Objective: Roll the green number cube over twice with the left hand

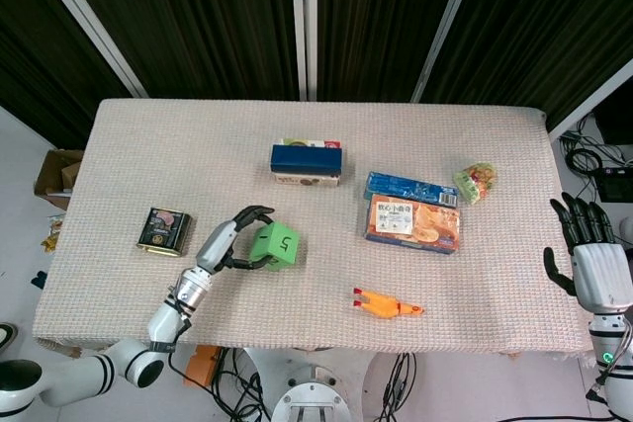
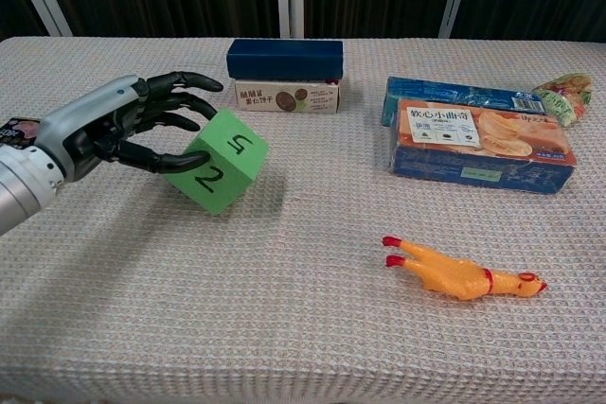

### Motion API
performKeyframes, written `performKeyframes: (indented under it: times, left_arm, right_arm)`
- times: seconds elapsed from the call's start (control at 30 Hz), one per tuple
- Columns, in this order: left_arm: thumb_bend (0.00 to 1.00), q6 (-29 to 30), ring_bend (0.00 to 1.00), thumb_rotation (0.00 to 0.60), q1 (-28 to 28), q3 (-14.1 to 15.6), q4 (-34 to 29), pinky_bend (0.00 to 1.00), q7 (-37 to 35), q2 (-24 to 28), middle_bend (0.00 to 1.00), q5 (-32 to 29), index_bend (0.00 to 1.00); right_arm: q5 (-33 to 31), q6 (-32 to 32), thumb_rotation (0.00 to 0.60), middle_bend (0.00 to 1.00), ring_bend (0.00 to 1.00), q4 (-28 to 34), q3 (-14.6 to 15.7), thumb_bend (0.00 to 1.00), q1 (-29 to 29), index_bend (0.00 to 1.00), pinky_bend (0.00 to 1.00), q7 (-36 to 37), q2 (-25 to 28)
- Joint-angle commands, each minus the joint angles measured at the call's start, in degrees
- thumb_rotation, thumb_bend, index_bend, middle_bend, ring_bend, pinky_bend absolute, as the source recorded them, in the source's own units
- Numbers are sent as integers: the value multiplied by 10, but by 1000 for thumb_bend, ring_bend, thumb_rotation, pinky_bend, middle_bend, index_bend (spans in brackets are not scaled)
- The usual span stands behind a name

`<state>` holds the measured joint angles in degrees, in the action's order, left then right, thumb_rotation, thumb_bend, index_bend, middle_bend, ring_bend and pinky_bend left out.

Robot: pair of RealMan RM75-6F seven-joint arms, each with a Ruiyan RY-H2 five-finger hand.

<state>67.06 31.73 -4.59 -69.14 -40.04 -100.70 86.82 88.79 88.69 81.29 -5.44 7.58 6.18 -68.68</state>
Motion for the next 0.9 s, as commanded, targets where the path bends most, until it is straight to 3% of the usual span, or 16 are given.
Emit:
performKeyframes:
  times: [0.03,0.17,0.57,0.73,0.83,0.9]
  left_arm:
    - [293,14,97,600,-3,6,17,198,-4,-7,224,10,132]
    - [287,16,96,600,-6,8,33,199,-10,-13,129,10,108]
    - [288,77,88,600,-17,11,34,199,20,10,105,42,86]
    - [259,76,70,600,-10,31,-39,191,207,96,105,82,87]
    - [131,9,56,600,-6,21,-172,183,398,156,105,22,86]
    - [93,-12,45,600,-2,11,-229,180,495,167,105,-14,86]
  right_arm:
    - [2,2,600,0,0,-1,0,405,0,0,0,6,-2]
    - [5,7,600,0,0,-6,0,379,-1,0,0,8,-7]
    - [10,21,600,0,0,-9,-3,383,-6,0,0,12,-6]
    - [8,25,600,0,0,-8,-5,387,-8,0,0,13,-1]
    - [3,18,600,0,0,-10,-6,393,-6,0,0,13,-4]
    - [4,15,600,0,0,-9,-7,395,-3,0,0,13,-6]
